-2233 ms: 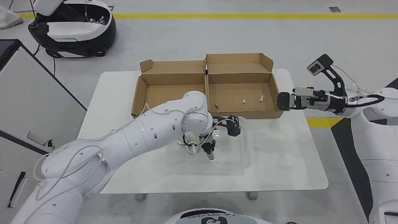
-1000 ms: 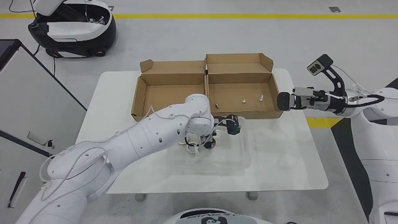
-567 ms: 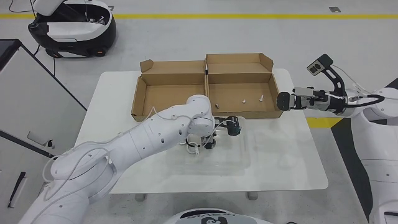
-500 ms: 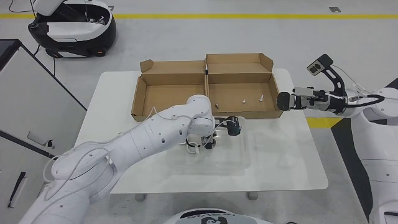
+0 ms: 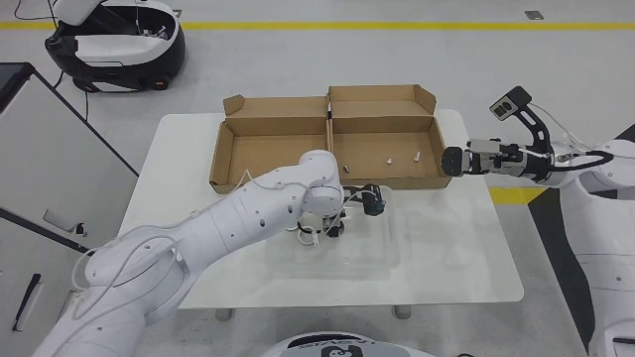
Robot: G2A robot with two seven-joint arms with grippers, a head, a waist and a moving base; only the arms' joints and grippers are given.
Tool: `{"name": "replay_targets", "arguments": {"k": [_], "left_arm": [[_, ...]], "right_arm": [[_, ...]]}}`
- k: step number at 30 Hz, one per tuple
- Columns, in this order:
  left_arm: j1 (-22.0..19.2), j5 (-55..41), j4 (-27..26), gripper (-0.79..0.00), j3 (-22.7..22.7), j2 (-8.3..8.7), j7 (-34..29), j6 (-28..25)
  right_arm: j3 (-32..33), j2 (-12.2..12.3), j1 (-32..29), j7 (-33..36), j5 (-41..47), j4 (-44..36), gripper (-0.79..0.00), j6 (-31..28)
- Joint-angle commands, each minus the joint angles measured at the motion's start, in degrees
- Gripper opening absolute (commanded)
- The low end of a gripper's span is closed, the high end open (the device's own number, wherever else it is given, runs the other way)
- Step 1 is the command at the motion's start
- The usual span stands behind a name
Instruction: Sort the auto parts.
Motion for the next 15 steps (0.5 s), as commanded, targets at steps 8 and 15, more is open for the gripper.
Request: {"name": "replay_targets", "arguments": {"k": [8, 15], "left_arm": [[0.22, -0.19, 0.75, -0.419, -0.19, -0.45, -0.44, -0.30], [0.27, -0.11, 1.27, -0.422, -0.54, -0.69, -0.36, -0.52]], "right_arm": [[0.00, 0.00, 0.00, 0.00, 0.00, 0.00, 0.000, 0.00], [0.00, 0.00, 0.00, 0.00, 0.00, 0.00, 0.000, 0.00]]}}
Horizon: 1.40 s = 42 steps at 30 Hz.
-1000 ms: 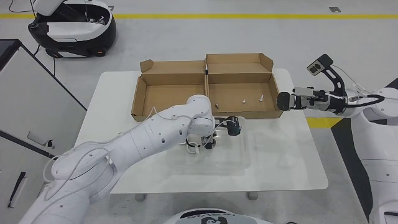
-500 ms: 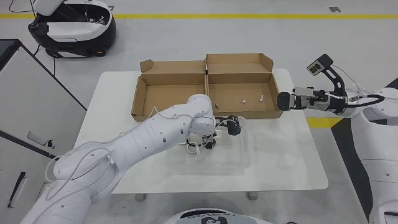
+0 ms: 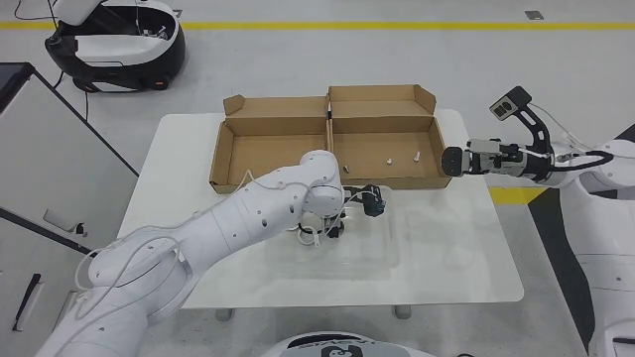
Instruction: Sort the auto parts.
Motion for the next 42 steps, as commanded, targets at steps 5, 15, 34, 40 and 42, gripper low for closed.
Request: {"name": "replay_targets", "arguments": {"k": [5, 15, 34, 40, 42], "left_arm": [[-0.07, -0.21, 0.69, -0.422, -0.39, -0.16, -0.09, -0.32], [-0.29, -0.21, 1.03, -0.471, -0.15, -0.44, -0.48, -0.11], [-1.02, -0.46, 1.80, -0.489, 0.46, -0.81, -0.54, -0.06], [-1.53, -0.73, 2.47, -0.711, 1.08, -1.00, -0.83, 0.24], [-1.69, -0.97, 2.64, -0.711, 1.33, -1.11, -0.84, 0.25]], "right_arm": [[0.00, 0.00, 0.00, 0.00, 0.00, 0.00, 0.000, 0.00], [0.00, 0.00, 0.00, 0.00, 0.00, 0.00, 0.000, 0.00], [0.00, 0.00, 0.00, 0.00, 0.00, 0.00, 0.000, 0.00], [0.00, 0.00, 0.00, 0.00, 0.00, 0.00, 0.000, 0.00], [0.00, 0.00, 0.00, 0.00, 0.00, 0.00, 0.000, 0.00]]}}
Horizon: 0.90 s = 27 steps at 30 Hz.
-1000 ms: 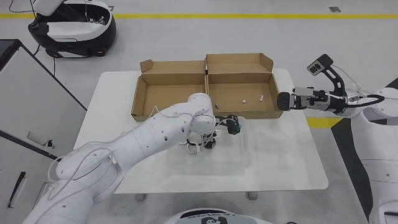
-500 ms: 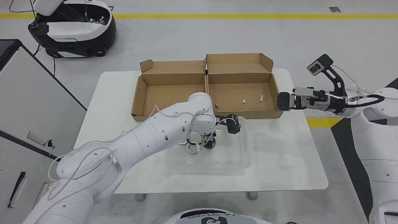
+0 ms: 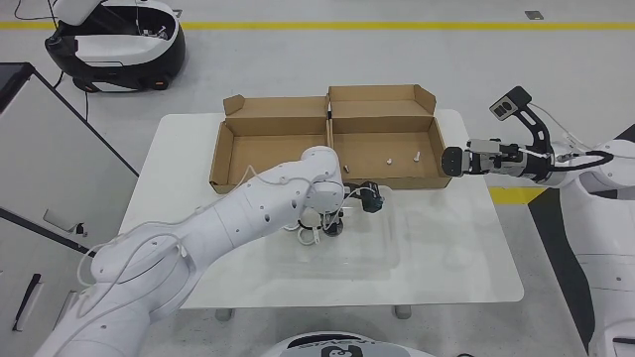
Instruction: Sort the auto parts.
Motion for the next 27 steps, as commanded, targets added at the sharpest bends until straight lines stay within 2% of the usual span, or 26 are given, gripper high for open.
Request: {"name": "replay_targets", "arguments": {"k": [1, 3, 10, 15, 21, 27], "left_arm": [[-0.14, -0.28, 0.23, -0.730, 0.28, -0.10, 0.04, -0.04], [-0.39, -0.68, 0.56, -0.785, 0.66, -0.21, 0.13, -0.13], [-2.03, -2.75, 1.10, -0.785, 1.48, -0.31, 0.49, -0.49], [-3.84, -5.18, -0.46, -0.785, 1.59, 0.51, 0.03, -0.04], [-6.82, -9.61, -4.94, -0.785, 2.42, 3.01, 0.01, -0.02], [-9.95, -13.77, -10.82, -0.785, 3.58, 7.21, 0.86, -0.87]], "right_arm": [[0.00, 0.00, 0.00, 0.00, 0.00, 0.00, 0.000, 0.00], [0.00, 0.00, 0.00, 0.00, 0.00, 0.00, 0.000, 0.00], [0.00, 0.00, 0.00, 0.00, 0.00, 0.00, 0.000, 0.00], [0.00, 0.00, 0.00, 0.00, 0.00, 0.00, 0.000, 0.00], [0.00, 0.00, 0.00, 0.00, 0.00, 0.00, 0.000, 0.00], [0.00, 0.00, 0.00, 0.00, 0.00, 0.00, 0.000, 0.00]]}}
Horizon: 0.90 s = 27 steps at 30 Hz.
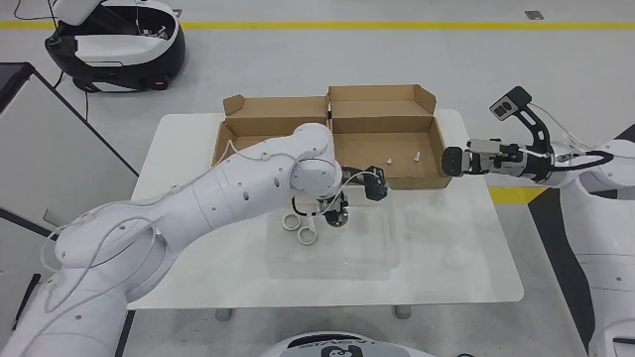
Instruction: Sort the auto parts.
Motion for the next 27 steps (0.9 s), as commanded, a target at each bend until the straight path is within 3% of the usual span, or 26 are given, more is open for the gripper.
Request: {"name": "replay_targets", "arguments": {"k": [1, 6, 20, 27], "left_arm": [[-0.87, -0.84, -2.13, -0.785, 0.45, 1.51, 0.27, -0.26], [-2.02, -2.94, -6.90, -0.785, 0.81, 5.08, 0.63, -0.62], [-1.34, -2.71, -6.45, -0.785, 0.60, 5.17, 1.97, 0.13], [1.78, -5.67, -4.66, -0.785, -3.51, 7.73, 8.34, -3.89]], "right_arm": [[0.00, 0.00, 0.00, 0.00, 0.00, 0.00, 0.000, 0.00], [0.00, 0.00, 0.00, 0.00, 0.00, 0.00, 0.000, 0.00], [0.00, 0.00, 0.00, 0.00, 0.00, 0.00, 0.000, 0.00], [0.00, 0.00, 0.00, 0.00, 0.00, 0.00, 0.000, 0.00]]}}
